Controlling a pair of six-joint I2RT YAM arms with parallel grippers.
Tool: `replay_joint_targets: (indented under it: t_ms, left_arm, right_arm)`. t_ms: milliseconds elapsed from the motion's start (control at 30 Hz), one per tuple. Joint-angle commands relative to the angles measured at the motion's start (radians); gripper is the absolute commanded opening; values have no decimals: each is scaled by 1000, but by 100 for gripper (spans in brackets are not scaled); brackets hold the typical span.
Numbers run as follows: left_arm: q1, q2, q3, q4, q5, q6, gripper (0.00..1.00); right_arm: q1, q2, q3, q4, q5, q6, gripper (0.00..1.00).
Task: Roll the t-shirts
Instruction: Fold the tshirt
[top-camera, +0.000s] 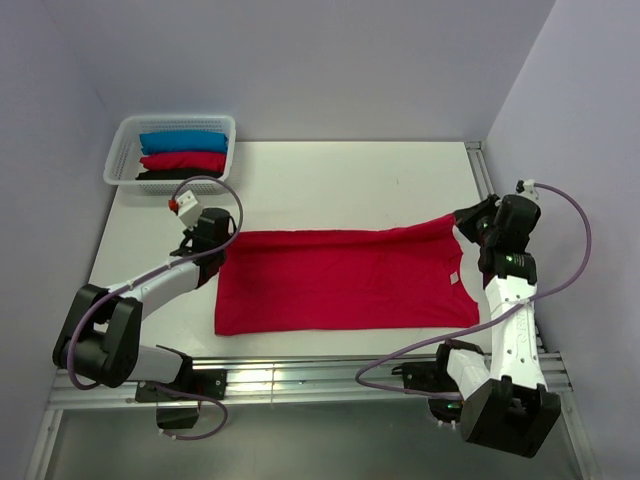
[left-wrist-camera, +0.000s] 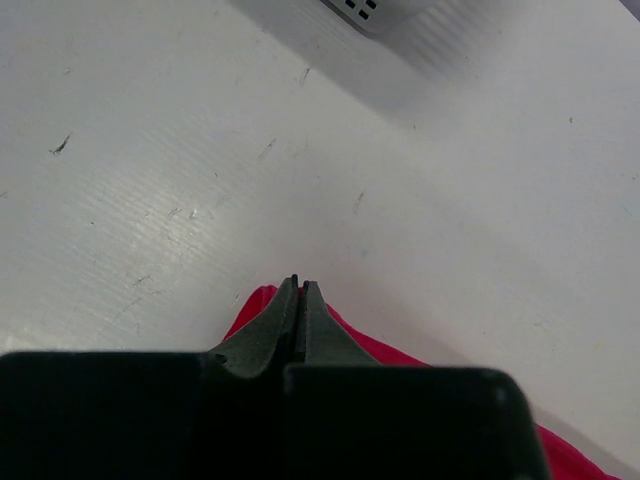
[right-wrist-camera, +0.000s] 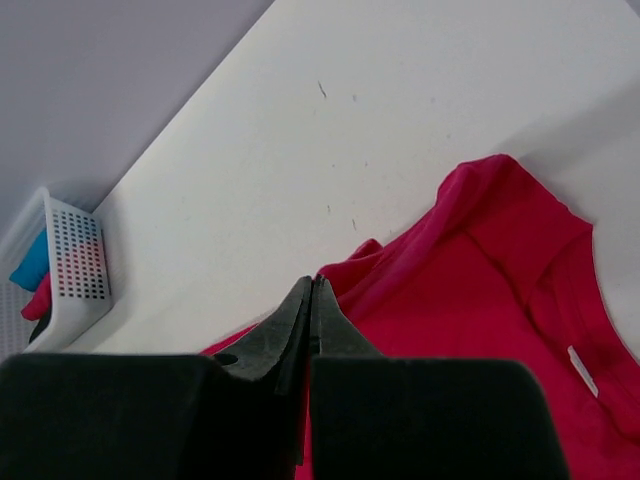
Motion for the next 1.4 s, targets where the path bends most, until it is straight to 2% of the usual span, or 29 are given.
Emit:
replay_joint_targets:
  t_ms: [0, 467, 933, 1367]
  left_arm:
    - [6, 1, 42, 16, -17, 5, 0]
    - [8, -70, 3, 9, -17, -10, 0]
    - [8, -73, -45, -25, -20, -62, 0]
    - [9, -83, -76, -56, -17, -111, 0]
  right_arm:
    - [-9, -29, -23, 16, 12, 5, 0]
    - [-9, -94, -26, -24, 32, 3, 0]
    - [-9, -184, -149, -18, 32, 34, 0]
    - [-9, -333, -255, -57, 109, 80, 0]
